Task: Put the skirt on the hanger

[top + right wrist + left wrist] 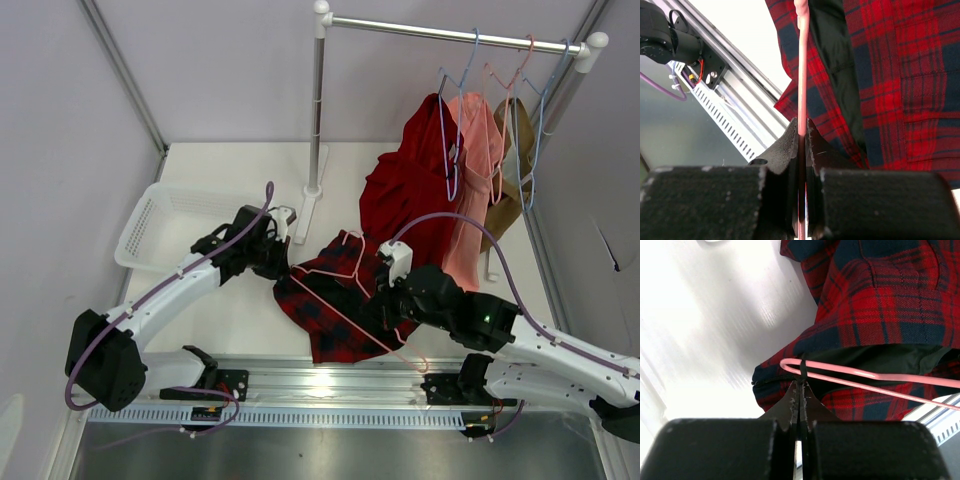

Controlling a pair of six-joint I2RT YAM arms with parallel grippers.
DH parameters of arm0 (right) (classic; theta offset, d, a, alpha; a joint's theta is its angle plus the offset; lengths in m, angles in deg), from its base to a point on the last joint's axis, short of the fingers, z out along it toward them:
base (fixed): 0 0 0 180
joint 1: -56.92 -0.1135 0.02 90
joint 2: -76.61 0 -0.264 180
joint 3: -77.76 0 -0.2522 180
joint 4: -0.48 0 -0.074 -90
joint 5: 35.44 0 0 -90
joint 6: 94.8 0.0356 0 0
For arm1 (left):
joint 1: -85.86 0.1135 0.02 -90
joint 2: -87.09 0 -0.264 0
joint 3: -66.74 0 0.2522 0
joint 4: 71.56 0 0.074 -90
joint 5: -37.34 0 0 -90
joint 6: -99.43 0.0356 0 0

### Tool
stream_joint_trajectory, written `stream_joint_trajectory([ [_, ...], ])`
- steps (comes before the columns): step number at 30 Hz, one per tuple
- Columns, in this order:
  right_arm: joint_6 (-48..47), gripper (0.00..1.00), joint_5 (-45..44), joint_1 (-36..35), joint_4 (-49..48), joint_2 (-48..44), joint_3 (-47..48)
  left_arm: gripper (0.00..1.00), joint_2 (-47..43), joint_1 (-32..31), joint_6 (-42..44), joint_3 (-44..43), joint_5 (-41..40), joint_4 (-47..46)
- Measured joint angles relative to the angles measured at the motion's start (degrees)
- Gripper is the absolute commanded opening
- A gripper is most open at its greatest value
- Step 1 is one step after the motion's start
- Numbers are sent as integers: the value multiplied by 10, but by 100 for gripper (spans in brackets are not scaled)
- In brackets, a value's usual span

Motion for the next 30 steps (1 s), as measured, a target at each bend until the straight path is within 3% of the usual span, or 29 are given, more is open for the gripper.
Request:
stream_joint_trajectory([
  [12, -9, 0, 3, 0, -29, 9, -12, 0, 0, -7, -1, -9, -4, 3],
  [24, -14, 0, 25, 0, -116, 46, -42, 0, -10, -19, -13, -17, -33, 20],
  [30, -19, 0, 49, 0, -179, 49, -77, 0, -26, -54, -28, -16, -41, 26],
])
